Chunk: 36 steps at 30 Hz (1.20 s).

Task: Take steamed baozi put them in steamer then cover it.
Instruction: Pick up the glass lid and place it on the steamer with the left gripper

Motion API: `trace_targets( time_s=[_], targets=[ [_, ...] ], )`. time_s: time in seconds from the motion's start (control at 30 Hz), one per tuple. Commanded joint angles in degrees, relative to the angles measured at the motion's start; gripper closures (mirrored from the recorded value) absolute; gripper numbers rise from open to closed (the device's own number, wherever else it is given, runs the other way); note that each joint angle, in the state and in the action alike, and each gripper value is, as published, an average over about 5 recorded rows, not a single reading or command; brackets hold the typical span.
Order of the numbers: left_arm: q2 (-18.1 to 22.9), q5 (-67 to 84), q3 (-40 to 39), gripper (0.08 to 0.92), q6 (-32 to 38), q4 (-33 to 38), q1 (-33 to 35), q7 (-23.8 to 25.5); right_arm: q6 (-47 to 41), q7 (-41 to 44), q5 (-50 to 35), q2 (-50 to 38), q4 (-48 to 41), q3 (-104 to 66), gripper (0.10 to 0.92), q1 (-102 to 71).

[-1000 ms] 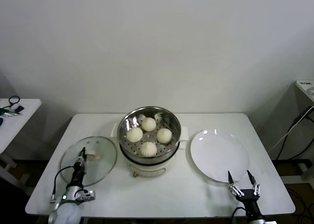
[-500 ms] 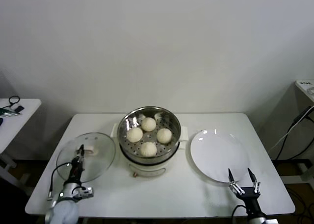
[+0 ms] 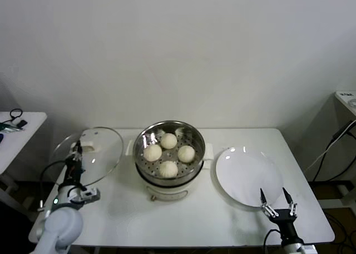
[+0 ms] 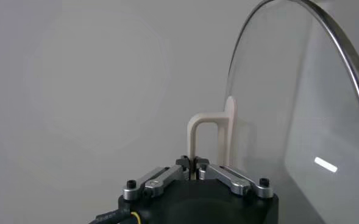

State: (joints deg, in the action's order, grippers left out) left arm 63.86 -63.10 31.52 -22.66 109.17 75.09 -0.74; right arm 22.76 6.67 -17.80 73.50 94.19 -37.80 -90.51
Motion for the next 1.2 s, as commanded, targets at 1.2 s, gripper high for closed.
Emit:
trace_targets(
  time_s=[1.2],
  targets=[
    [23.14,-26.12,-35.94,0.867,-15.91,-6.73,-18.81,11.63,1.69,-0.67,0.07,-0.89,-1.64,0.91,0.203,2.16]
  ],
)
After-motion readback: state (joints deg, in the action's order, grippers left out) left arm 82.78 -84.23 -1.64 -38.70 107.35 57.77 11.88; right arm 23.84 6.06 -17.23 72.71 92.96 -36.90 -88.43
